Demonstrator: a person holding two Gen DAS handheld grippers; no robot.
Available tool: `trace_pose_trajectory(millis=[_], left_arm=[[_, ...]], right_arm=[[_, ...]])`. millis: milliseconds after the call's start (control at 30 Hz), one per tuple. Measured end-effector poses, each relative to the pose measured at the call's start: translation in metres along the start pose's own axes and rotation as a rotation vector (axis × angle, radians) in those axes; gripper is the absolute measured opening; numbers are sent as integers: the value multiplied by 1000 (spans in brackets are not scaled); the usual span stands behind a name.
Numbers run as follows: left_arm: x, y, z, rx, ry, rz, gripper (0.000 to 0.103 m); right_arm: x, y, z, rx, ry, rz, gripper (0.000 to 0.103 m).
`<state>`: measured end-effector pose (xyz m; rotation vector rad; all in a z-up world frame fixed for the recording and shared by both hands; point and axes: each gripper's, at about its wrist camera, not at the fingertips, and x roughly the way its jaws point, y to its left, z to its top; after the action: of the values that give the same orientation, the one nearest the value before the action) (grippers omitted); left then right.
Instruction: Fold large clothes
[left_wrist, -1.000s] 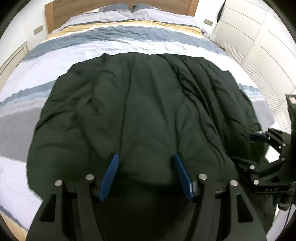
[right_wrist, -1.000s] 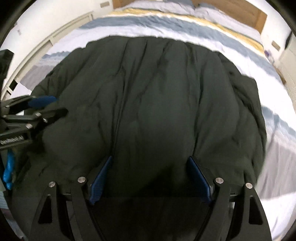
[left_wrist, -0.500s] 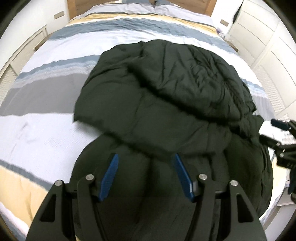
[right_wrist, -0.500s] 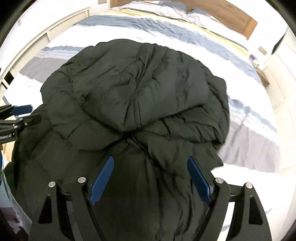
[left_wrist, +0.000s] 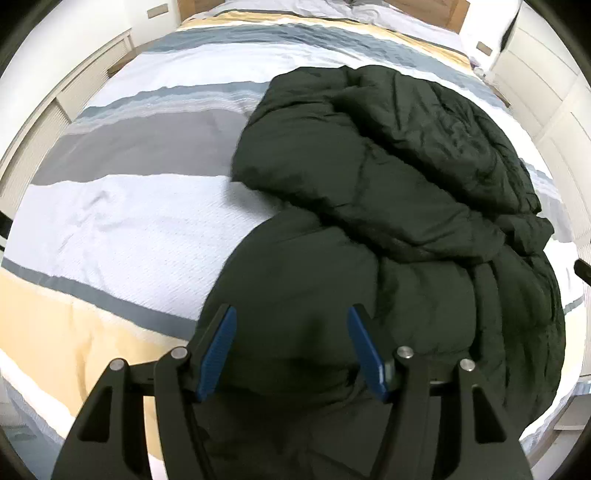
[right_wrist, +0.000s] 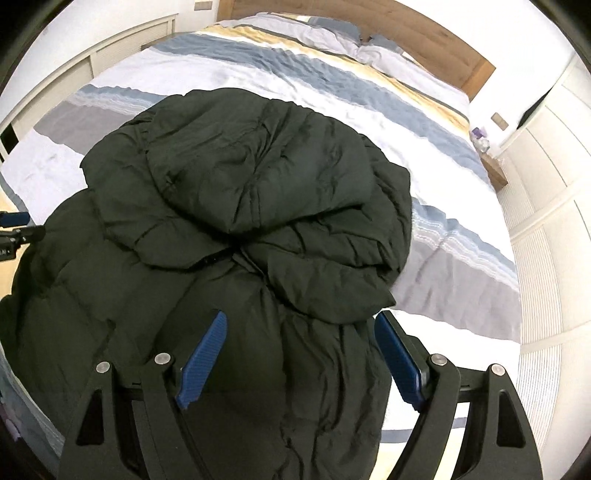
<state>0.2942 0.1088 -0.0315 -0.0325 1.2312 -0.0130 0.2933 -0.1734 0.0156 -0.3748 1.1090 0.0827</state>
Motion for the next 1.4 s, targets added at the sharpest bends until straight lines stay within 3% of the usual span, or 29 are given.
trace_pose_trajectory(millis=[400, 467, 733, 1000, 1400], left_arm=[[8, 35, -20, -50, 61, 45, 62], [10, 43, -26, -57, 75, 40, 70], [8, 88, -49, -156, 124, 35, 77], [9, 112, -64, -218, 158, -47, 80], [28, 132, -96, -292, 210, -126, 80]], right_arm=[[-2, -12, -18, 43, 28, 23, 86], [1, -22, -25, 72, 45, 47, 87], [18, -88, -95, 222, 153, 39, 93], [33, -143, -173, 474, 250, 218, 101], [84, -127, -237, 618, 363, 392, 102]])
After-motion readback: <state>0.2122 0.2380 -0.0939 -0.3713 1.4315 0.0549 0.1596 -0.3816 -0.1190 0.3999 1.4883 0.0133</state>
